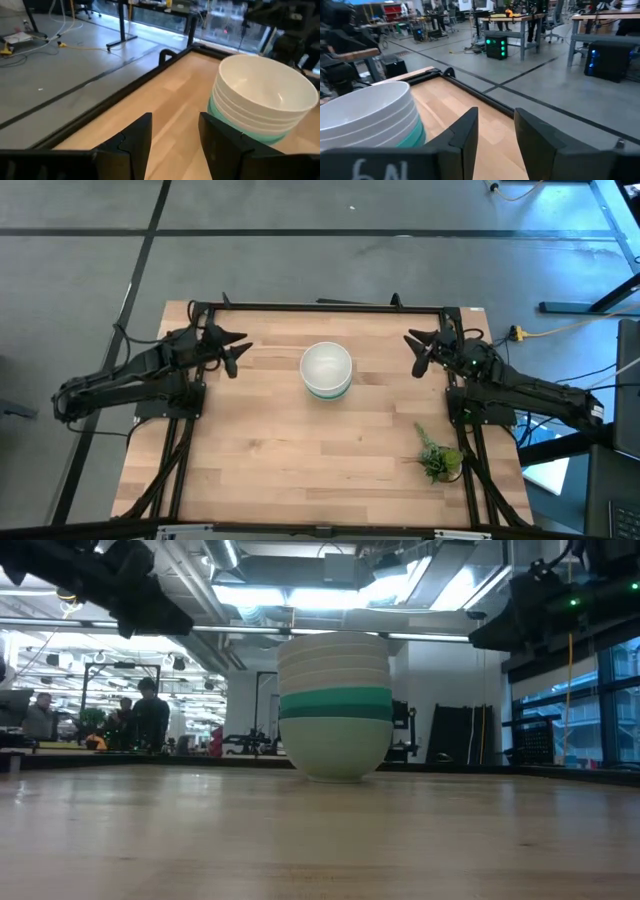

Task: Nest bowls inside each other
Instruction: Return to Home Position

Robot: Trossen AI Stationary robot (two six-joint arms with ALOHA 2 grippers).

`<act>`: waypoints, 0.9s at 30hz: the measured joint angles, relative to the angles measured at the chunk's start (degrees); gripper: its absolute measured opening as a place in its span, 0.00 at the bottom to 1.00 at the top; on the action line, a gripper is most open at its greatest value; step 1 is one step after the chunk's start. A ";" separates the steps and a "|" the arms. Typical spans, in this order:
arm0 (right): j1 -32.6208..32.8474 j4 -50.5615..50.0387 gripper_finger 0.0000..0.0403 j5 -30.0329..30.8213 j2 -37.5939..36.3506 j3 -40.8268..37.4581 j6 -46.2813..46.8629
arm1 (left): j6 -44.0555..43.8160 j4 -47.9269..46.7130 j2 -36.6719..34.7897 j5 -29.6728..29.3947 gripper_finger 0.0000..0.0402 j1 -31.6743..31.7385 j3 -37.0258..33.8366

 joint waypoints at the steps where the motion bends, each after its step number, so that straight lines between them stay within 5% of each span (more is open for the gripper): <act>1: -0.20 0.17 0.32 -0.66 -0.61 -0.56 0.33 | -0.56 0.50 -0.66 -0.45 0.39 0.01 -0.70; 10: -0.57 0.10 0.32 -1.99 -3.35 -1.53 1.22 | -1.38 5.86 -4.92 -1.07 0.39 0.01 -6.38; 27: -0.57 -1.46 0.32 -1.82 -3.29 -1.53 1.15 | -1.96 5.08 -4.99 -4.03 0.38 0.00 -6.83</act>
